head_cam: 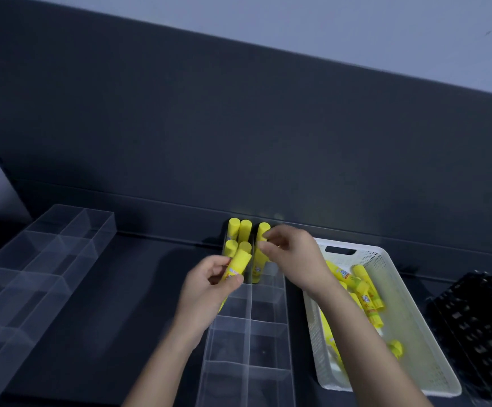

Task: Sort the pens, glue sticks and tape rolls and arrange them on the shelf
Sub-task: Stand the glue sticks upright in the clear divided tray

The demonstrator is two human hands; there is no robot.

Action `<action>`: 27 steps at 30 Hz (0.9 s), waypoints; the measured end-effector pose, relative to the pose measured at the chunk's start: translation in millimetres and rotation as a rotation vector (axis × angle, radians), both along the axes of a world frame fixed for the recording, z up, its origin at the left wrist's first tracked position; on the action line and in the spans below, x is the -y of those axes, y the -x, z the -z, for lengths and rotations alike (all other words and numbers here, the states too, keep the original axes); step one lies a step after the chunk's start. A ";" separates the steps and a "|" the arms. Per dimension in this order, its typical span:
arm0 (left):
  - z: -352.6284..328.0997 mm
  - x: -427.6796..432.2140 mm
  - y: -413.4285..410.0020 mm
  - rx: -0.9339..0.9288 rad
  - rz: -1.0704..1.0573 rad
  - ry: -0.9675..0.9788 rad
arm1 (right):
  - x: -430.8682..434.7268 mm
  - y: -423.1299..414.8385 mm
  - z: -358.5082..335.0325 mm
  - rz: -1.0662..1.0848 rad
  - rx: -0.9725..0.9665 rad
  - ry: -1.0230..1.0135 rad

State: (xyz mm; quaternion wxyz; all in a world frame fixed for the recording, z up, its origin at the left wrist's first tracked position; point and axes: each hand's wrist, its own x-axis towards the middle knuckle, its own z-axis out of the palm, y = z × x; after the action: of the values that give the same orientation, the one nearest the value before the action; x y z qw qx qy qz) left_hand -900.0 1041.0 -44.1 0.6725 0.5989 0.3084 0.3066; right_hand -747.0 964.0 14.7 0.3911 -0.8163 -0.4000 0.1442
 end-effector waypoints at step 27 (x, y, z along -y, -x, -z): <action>57.5 -0.5 -18.8 -0.357 -0.016 -0.378 | 7.5 -25.9 41.1 0.121 0.208 0.180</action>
State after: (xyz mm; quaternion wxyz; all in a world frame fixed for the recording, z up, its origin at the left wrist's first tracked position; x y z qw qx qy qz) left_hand -881.2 1041.4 -101.6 0.4814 0.7560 0.3639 0.2536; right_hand -721.1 956.4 -26.5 0.2809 -0.8811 -0.3739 0.0703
